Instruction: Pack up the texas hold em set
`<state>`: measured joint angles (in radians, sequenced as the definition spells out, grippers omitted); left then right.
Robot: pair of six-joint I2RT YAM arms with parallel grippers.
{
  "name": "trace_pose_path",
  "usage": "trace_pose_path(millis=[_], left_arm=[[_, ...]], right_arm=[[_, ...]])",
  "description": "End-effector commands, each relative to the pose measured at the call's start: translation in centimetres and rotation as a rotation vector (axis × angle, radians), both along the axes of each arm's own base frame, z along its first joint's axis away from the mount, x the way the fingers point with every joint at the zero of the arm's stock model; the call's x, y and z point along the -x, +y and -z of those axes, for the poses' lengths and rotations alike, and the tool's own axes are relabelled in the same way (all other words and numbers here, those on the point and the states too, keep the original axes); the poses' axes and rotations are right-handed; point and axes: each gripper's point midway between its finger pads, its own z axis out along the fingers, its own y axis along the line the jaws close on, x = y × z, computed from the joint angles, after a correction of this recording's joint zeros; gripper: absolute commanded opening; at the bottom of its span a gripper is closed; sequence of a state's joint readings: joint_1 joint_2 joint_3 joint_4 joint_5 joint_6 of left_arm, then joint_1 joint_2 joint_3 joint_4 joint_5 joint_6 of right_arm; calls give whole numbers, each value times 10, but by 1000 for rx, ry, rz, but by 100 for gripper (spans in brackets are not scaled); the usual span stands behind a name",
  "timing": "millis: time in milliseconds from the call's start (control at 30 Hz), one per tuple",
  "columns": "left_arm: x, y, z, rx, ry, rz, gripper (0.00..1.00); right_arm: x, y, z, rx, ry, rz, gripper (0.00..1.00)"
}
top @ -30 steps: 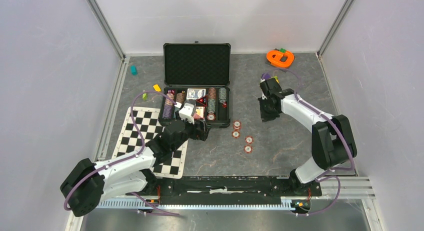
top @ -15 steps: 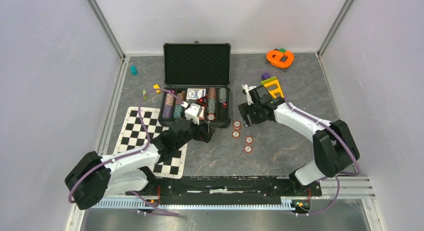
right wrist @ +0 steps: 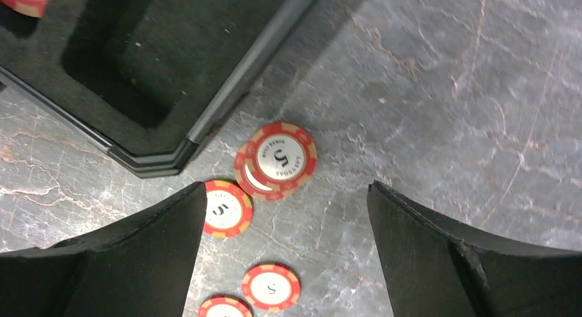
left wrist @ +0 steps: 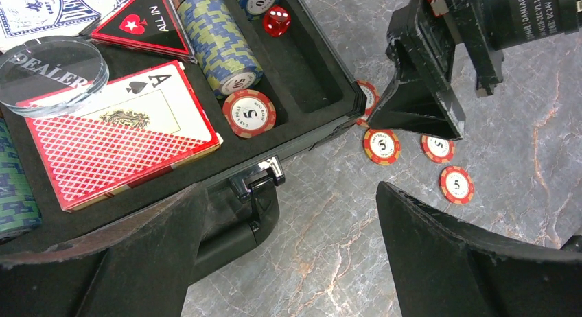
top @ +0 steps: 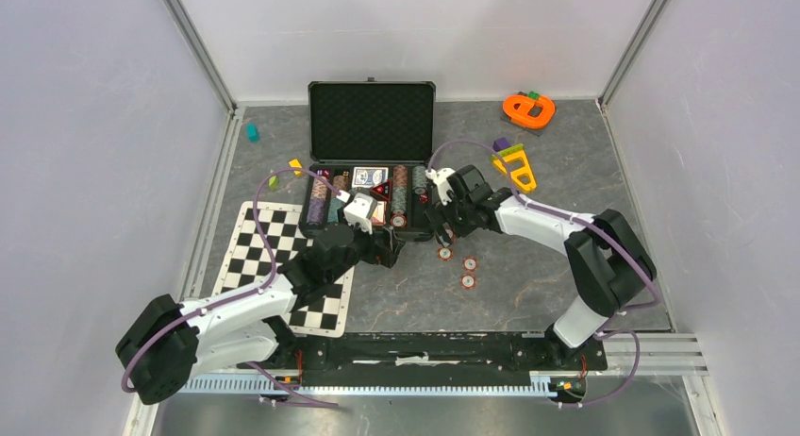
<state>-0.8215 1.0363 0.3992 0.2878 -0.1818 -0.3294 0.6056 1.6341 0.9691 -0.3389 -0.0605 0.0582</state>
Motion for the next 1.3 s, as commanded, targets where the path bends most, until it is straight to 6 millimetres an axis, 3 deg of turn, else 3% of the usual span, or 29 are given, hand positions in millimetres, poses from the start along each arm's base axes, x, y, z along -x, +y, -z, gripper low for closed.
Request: trace_pose_path(millis=[0, 100, 400, 633, 933, 1133, 1267], left_arm=[[-6, -2, -15, 16, -50, -7, 98], [-6, -1, -15, 14, -52, -9, 98], [-4, -4, -17, 26, -48, 7, 98], [-2, -3, -20, 38, -55, 8, 98], [-2, -2, -23, 45, -60, 6, 98], [-1, -3, -24, 47, -60, 8, 98], [-1, -2, -24, 45, -60, 5, 98]], right_arm=[[-20, 24, -12, -24, -116, -141, 92], [-18, 21, -5, -12, -132, -172, 92], [-7, 44, 4, -121, -114, -306, 91], [6, 34, 28, -78, -23, -278, 91], [29, 25, 24, -99, 3, -266, 91], [32, 23, 22, -88, 3, -268, 91], [23, 15, 25, -40, -6, -210, 90]])
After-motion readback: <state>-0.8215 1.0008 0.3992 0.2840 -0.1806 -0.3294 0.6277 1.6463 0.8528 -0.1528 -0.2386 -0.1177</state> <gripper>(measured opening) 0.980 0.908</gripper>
